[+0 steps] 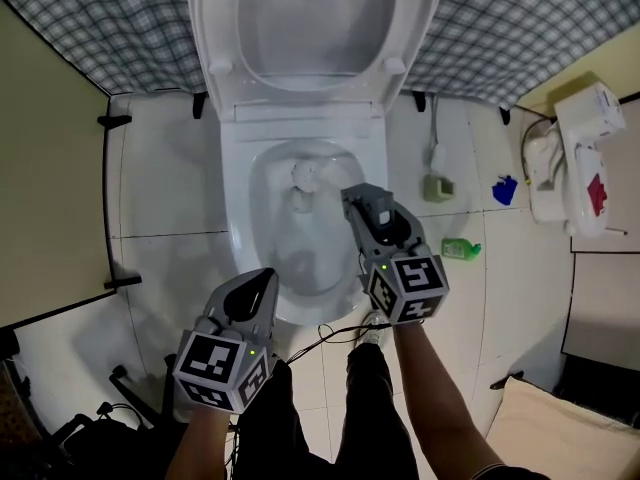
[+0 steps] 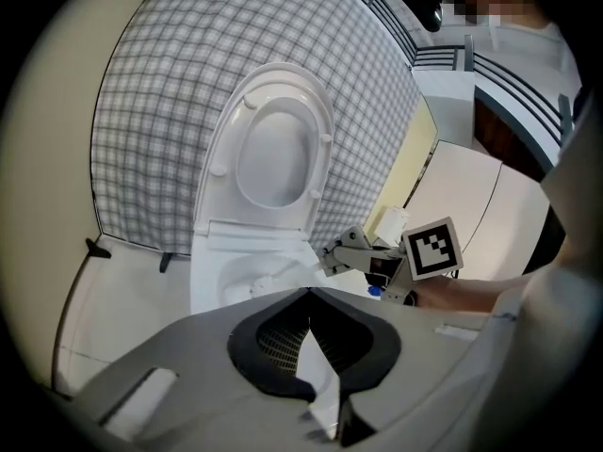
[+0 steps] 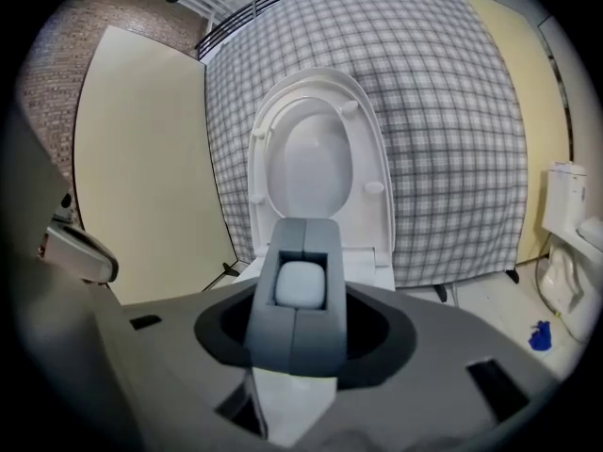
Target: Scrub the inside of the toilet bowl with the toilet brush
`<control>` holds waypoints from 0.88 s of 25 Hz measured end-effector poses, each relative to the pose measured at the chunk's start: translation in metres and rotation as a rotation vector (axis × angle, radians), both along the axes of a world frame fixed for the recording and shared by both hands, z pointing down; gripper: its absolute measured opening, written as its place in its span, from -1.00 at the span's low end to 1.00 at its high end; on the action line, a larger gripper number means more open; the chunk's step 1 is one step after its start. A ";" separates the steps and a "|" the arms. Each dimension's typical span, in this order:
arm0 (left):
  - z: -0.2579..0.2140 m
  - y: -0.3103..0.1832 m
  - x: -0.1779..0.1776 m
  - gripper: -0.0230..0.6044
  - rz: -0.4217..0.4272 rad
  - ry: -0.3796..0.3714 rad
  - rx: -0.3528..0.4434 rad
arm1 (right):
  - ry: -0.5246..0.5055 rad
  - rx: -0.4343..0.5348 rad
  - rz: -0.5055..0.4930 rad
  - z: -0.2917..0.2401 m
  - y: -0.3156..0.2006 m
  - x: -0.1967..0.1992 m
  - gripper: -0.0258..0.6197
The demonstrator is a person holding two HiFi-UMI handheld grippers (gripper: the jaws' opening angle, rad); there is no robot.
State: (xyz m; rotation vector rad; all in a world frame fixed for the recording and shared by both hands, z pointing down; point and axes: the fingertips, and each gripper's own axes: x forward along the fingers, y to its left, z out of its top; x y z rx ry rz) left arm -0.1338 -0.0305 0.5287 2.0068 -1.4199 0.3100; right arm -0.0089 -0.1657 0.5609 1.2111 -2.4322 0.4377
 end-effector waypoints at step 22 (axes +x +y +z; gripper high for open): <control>0.020 -0.002 -0.014 -0.95 -0.031 0.011 -0.045 | -0.041 -0.021 -0.215 0.018 0.016 -0.081 -0.33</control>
